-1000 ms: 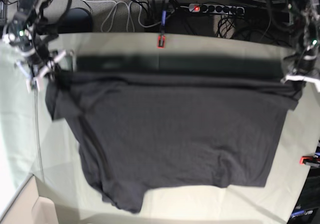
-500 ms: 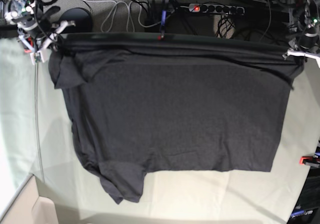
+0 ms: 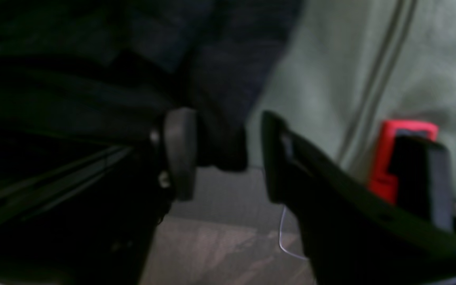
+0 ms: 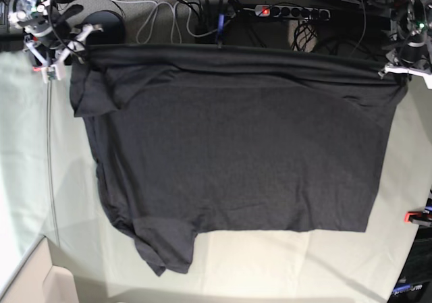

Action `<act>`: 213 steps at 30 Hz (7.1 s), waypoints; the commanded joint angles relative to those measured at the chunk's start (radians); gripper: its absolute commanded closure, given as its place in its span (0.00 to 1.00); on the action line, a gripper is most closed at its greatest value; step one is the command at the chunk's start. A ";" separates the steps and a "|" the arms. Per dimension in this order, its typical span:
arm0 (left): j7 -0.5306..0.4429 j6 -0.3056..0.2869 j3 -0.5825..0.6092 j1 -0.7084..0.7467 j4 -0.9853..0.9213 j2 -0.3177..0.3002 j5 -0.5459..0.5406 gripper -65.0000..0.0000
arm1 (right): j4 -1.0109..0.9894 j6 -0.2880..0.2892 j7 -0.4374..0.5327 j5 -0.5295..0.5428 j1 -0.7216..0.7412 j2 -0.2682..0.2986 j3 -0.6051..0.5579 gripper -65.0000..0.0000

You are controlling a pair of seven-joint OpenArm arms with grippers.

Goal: Layout the t-shirt on the table in an organized manner, then fold the t-shirt properly
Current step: 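Hold the shirt's collar edge taut with both grippers, then release and move both grippers to the shirt's side edges mid-body, then grasp the side edges and fold the lower body toward the collar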

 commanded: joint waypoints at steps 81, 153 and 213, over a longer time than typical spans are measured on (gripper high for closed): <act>-0.022 0.012 -0.085 0.028 0.024 -0.025 -0.003 0.40 | 0.038 -0.010 -0.130 0.006 0.427 -0.161 -0.049 1.00; -0.333 0.012 0.535 -1.036 -1.119 -0.051 0.276 0.04 | -1.033 -0.010 0.461 0.003 0.929 0.135 -0.104 0.50; -0.008 0.012 0.176 -0.539 -0.206 -0.048 0.267 1.00 | -0.304 -0.010 0.465 -0.040 0.420 0.034 -0.179 1.00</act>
